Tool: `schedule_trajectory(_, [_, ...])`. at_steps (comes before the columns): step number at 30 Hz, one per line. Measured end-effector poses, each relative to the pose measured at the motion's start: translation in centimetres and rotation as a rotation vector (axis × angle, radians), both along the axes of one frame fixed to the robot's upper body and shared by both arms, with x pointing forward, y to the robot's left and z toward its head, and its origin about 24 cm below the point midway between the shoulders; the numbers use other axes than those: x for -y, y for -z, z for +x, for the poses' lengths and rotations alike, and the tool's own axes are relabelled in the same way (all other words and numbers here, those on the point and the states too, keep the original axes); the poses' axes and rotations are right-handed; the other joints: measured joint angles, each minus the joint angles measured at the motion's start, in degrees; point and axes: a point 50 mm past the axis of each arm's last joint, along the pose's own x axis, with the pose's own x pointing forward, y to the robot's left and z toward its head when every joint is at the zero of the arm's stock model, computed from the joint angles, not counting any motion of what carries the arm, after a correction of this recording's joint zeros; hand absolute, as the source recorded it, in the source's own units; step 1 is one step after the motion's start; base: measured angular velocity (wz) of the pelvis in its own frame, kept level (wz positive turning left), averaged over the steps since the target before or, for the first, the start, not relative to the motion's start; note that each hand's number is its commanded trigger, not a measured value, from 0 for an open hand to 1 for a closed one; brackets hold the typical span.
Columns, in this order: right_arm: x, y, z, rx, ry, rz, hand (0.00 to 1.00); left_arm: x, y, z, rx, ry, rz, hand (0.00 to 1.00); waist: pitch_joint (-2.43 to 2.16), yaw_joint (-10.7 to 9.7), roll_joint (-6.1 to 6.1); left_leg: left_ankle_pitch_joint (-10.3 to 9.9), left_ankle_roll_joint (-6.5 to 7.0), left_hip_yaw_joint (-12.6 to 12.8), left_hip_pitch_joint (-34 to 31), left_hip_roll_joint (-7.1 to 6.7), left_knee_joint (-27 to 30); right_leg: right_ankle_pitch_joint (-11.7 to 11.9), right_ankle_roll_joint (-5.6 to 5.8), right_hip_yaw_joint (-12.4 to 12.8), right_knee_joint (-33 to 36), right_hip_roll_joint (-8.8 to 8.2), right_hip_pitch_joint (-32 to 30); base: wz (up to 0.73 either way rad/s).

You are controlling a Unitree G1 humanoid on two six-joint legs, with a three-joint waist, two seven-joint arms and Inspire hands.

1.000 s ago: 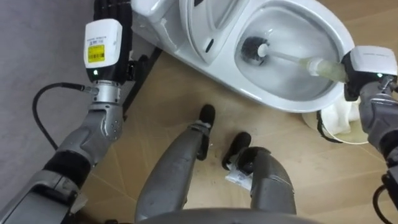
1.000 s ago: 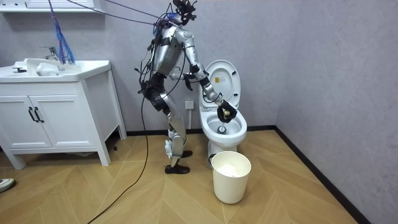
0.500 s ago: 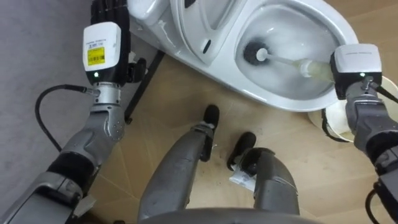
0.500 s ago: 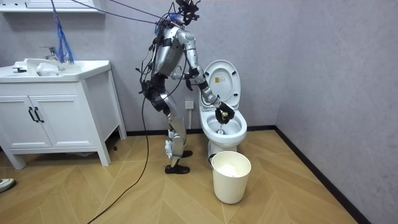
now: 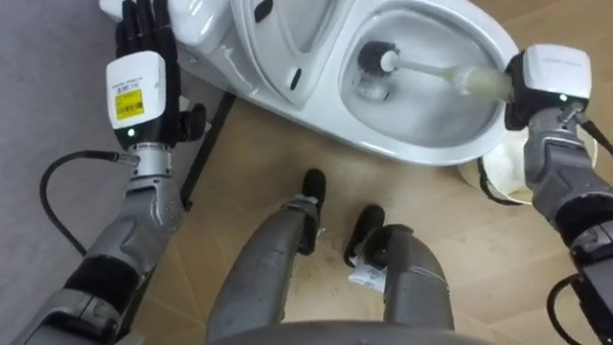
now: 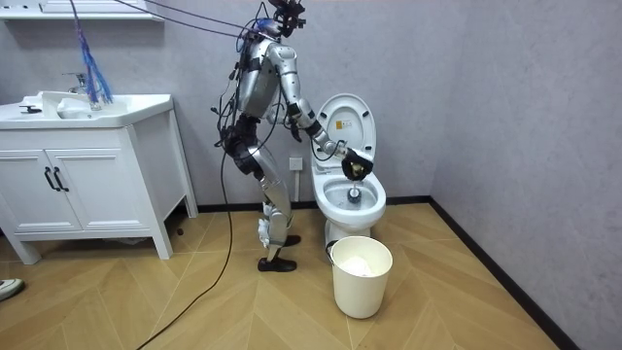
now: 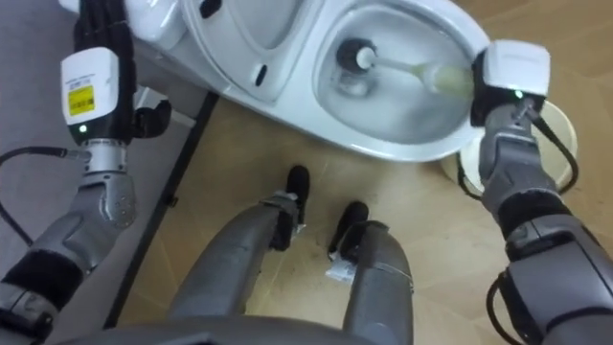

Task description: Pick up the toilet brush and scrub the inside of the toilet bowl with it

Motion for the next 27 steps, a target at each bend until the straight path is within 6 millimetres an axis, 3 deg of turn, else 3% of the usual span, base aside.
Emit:
schedule_trajectory(7, [-2.0, -0.5, -0.6, 0.058, -0.093, -0.076, 1.0, -0.1, 0.2, -0.1, -0.019, -0.012, 0.013, 0.0, -0.1, -0.8, 0.1, 0.0, 0.05, 0.0, 0.3, 0.35, 0.2, 0.2, 0.54, 0.1, -0.6, 0.41, 0.7, -0.05])
schedule_trajectory(12, [-2.9, 1.0, -2.9, -0.028, -0.105, -0.09, 1.0, 0.8, 0.7, -0.8, -0.048, 0.027, -0.001, 0.0, -0.33, 1.1, 0.88, 0.0, 0.06, -0.2, 2.0, 1.13, -1.3, 1.7, 1.21, -0.3, -4.8, 1.77, 3.2, -0.12])
schedule_trajectory(19, [-2.4, 3.3, -5.7, -0.219, -0.056, -0.117, 1.0, 1.6, 1.0, -1.2, -0.054, 0.051, 0.002, 0.0, -0.41, 2.0, 3.55, -0.5, 0.44, -2.3, 1.3, 1.04, -0.7, 2.1, 1.29, -2.4, -6.8, 2.16, 4.5, 0.05])
schedule_trajectory(23, [-2.1, 3.8, -6.0, -0.248, -0.04, -0.139, 1.0, 1.6, 1.1, -1.7, -0.05, 0.045, -0.008, 0.0, -0.45, 2.0, 3.83, -1.0, 0.19, -2.4, 0.9, 1.06, -0.1, 1.6, 1.45, -2.7, -6.7, 2.16, 4.3, 0.06])
schedule_trajectory(27, [-0.7, 4.9, -5.9, -0.317, 0.019, -0.163, 1.0, 1.9, 1.2, -1.8, -0.047, 0.05, -0.012, 0.0, -0.4, 2.0, 4.01, -1.3, -0.16, -3.1, 1.0, 0.98, 0.1, 1.2, 0.64, -3.4, -6.6, 2.18, 4.8, 0.09])
